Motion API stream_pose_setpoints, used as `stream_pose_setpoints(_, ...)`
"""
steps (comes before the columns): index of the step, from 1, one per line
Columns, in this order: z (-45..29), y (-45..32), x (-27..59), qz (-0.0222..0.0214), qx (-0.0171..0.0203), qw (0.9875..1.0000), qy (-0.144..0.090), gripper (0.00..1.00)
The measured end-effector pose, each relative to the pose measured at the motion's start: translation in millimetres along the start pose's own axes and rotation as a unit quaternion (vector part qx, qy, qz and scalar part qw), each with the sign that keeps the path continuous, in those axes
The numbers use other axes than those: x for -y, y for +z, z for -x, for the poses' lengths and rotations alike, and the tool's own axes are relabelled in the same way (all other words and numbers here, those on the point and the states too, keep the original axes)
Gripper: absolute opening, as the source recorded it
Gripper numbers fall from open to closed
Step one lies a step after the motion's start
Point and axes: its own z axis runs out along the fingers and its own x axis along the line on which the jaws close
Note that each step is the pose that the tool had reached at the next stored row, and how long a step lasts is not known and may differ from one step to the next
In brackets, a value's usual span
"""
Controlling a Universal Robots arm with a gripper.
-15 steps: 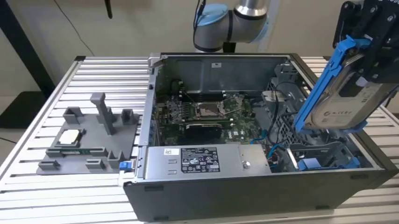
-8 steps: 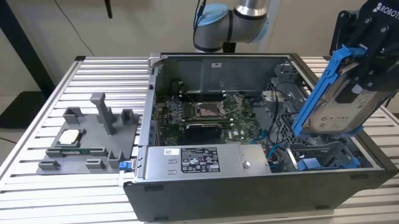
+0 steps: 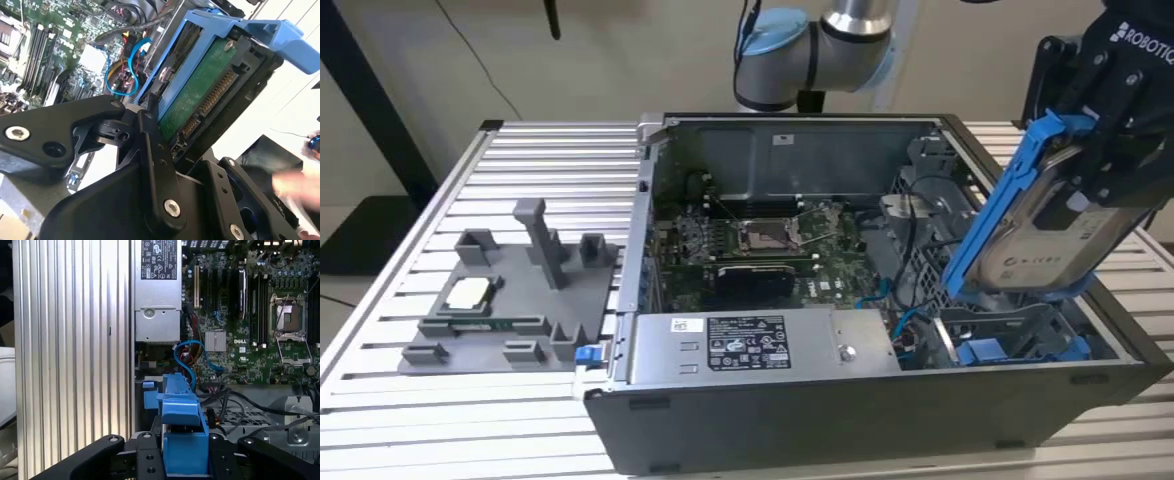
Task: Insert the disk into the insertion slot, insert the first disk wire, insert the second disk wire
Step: 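Insert the disk into the insertion slot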
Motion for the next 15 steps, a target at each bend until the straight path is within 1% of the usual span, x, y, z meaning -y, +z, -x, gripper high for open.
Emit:
stream_pose_setpoints(6,0.1,6.2,2.3,0.0,0.0,1.0,0.0,0.33)
stream_pose_setpoints(15,0.2,22.0,6.6,-0.0001,0.0003,1.0,-0.001,0.33)
